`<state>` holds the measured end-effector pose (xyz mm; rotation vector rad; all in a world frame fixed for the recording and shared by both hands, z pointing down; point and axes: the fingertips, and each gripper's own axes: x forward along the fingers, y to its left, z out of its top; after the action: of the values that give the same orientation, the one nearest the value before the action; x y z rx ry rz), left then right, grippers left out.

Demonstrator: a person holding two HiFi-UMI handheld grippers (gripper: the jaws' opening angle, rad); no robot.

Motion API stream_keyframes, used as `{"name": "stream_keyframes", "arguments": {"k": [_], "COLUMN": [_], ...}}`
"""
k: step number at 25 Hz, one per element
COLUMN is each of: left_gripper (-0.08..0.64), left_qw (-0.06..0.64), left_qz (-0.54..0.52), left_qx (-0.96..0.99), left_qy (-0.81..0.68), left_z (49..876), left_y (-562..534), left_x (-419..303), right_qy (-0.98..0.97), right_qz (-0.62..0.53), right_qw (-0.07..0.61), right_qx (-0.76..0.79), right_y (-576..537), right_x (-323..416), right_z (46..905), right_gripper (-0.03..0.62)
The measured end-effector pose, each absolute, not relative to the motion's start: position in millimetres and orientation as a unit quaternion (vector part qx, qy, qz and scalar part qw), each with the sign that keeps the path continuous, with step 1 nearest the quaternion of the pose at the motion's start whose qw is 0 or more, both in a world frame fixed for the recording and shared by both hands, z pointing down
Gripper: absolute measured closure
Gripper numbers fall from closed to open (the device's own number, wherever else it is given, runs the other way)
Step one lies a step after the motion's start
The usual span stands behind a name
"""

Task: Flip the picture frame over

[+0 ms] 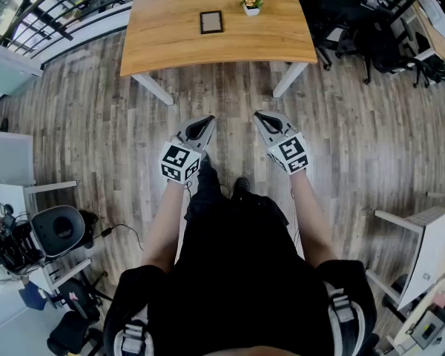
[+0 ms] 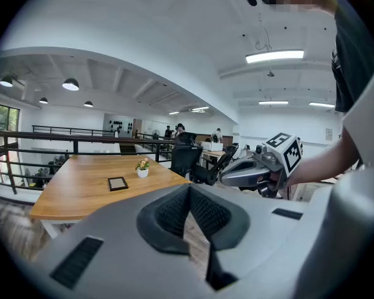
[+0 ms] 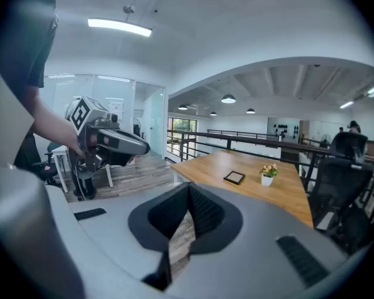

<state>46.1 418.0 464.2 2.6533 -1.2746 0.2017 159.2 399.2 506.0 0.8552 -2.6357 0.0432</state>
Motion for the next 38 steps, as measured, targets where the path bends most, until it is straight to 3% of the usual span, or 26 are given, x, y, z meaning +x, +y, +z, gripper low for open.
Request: {"name": "stream_keyframes", "arguments": {"k": [19,38], "left_gripper": [0.54,0.54], "left_qw": [0.091,0.095], "left_qz": [0.06,0.05], "left_qx": [0.892,0.891], "left_qy": [-0.439,-0.441], "left_z": [465,460], "left_y": [450,411], "left_x": [66,37], "right_qy": [-0.946,-0.94], "right_qz": [0.021,0.036], "right_qw": [0.135,0.141], "right_qx": [0.294,0.31], "right_y": [431,391], "right_x": [168,145], "right_z": [488,492], "right_gripper": [0.586,0.586]}}
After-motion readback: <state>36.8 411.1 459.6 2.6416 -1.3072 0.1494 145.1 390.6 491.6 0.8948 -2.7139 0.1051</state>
